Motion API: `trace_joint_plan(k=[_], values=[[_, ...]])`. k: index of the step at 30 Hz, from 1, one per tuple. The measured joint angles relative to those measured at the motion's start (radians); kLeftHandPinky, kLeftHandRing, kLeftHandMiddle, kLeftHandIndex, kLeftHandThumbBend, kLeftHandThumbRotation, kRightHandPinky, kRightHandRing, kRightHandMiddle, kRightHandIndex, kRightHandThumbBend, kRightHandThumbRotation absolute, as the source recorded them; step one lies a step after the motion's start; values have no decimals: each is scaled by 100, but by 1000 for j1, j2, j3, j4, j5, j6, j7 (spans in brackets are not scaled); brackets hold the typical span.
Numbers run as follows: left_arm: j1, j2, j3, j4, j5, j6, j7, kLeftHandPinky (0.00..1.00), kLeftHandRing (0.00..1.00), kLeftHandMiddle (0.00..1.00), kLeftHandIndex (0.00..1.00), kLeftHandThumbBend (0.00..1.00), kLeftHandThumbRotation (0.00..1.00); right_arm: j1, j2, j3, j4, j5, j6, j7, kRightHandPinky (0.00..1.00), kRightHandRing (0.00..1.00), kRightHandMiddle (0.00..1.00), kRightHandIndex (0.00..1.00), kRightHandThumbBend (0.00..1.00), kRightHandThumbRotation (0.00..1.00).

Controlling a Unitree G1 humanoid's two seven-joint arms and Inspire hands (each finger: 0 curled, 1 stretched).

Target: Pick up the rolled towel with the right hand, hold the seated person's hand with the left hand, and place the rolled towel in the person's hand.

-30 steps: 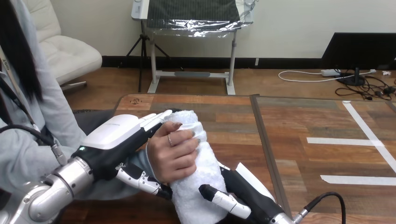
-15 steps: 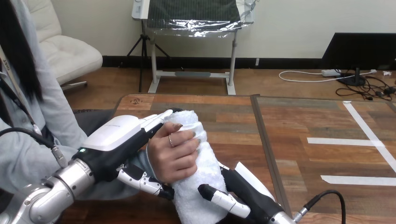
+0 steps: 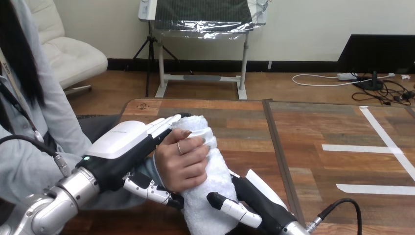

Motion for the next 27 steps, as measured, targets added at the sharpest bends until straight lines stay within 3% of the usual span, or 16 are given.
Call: trace_joint_plan(k=[27], values=[[14,-7,1,18,-2,-25,28,97,100,100,100,100,52,0,-16,14,-5,1,-10,3,100,100,100,100,100,100]])
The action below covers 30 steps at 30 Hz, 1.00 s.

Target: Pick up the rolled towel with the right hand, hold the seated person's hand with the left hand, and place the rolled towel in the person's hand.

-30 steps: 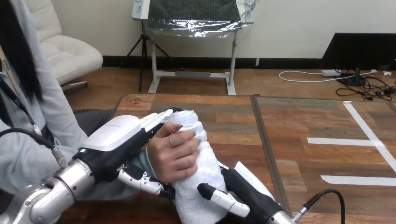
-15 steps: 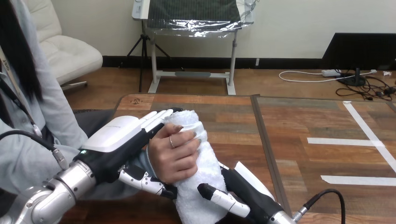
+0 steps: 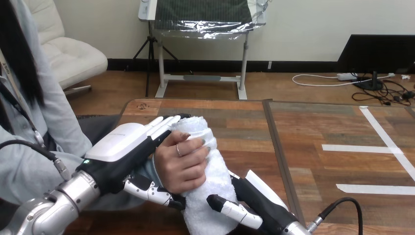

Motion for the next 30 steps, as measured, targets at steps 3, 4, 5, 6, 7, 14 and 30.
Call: trace_joint_plan(k=[3,4,5,6,7,14,30], values=[[2,0,1,5,-1,-12,8,97,100,100,100,100,51,0,-1,1,0,0,-3,0,100,100,100,100,100,100],[3,0,2,7,-1,-18,13,97,100,100,100,100,50,1,-2,1,0,0,-5,0,100,100,100,100,100,100],[4,-1,3,12,-1,-27,21,97,100,100,100,100,48,1,-2,1,0,0,-6,0,100,100,100,100,100,100],[5,-1,5,16,-2,-36,28,97,100,100,100,100,48,1,-2,2,0,0,-7,0,100,100,100,100,100,100],[7,-2,7,21,-3,-47,37,97,100,100,100,100,48,2,-3,2,0,0,-8,0,100,100,100,100,100,100],[23,-22,26,41,-10,-108,93,95,100,100,100,100,46,7,-3,3,0,-2,-16,-1,100,100,100,100,100,100],[43,-39,52,40,-2,-212,183,95,100,100,100,100,48,26,-3,23,22,-15,-17,8,100,100,100,100,100,100]])
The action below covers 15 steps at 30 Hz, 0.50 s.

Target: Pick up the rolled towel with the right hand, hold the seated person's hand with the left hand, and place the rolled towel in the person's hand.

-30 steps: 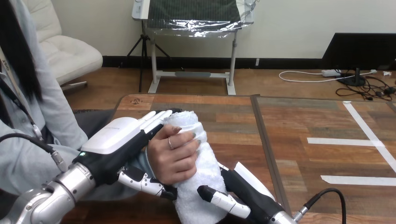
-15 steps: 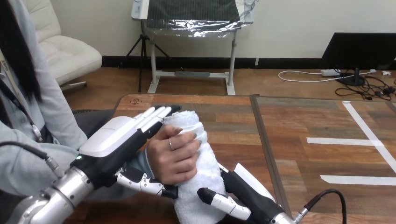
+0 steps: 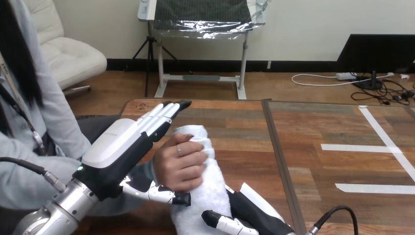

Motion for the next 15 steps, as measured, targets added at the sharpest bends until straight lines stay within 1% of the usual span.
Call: trace_joint_plan(k=[9,15], values=[[1,0,20,-4,-14,-30,0,94,100,100,100,100,47,0,0,2,0,-1,0,7,100,100,100,100,100,100],[5,0,23,-4,-37,-52,-1,93,100,100,100,100,46,0,0,7,-2,-3,2,11,100,100,100,100,100,99]])
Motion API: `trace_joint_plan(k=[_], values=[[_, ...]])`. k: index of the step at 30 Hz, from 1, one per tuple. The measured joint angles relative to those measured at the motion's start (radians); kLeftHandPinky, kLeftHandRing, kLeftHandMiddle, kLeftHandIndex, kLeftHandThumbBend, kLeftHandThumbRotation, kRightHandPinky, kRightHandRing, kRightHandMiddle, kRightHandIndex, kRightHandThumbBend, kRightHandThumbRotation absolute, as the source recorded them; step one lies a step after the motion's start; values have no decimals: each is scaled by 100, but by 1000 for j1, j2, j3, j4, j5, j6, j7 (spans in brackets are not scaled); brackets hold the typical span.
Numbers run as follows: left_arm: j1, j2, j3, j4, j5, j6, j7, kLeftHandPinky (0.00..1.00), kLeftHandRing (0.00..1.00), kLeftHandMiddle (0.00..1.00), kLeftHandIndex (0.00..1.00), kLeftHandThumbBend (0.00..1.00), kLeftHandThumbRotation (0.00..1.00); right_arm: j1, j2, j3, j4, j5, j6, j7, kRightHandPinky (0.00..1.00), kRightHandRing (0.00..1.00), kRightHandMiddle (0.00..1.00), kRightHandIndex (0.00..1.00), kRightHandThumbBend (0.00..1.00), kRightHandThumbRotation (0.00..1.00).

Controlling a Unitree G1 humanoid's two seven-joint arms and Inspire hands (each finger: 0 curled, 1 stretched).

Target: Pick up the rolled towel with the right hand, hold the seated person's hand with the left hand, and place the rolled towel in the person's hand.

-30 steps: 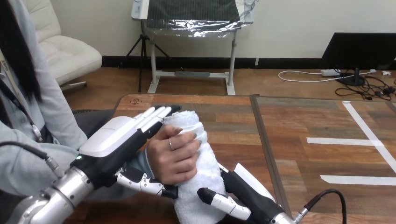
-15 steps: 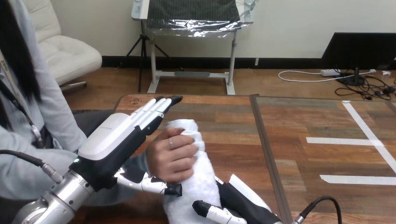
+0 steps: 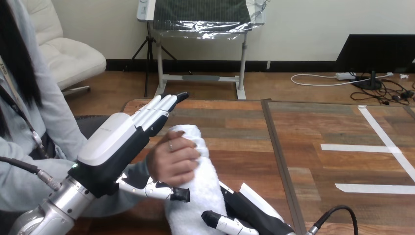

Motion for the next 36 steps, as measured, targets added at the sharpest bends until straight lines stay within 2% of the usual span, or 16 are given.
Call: trace_joint_plan(k=[12,22,36], values=[[21,-2,0,0,-65,-39,-37,93,100,100,100,100,48,1,0,3,-1,2,0,0,100,100,100,100,100,99],[33,-5,-3,0,-120,-93,-94,92,100,100,100,100,49,2,-2,6,3,-3,-10,-13,100,100,100,100,100,100],[40,-51,-7,0,-165,-170,-147,88,99,100,100,100,49,-1,-8,6,4,0,-13,-17,100,100,100,100,100,100]])
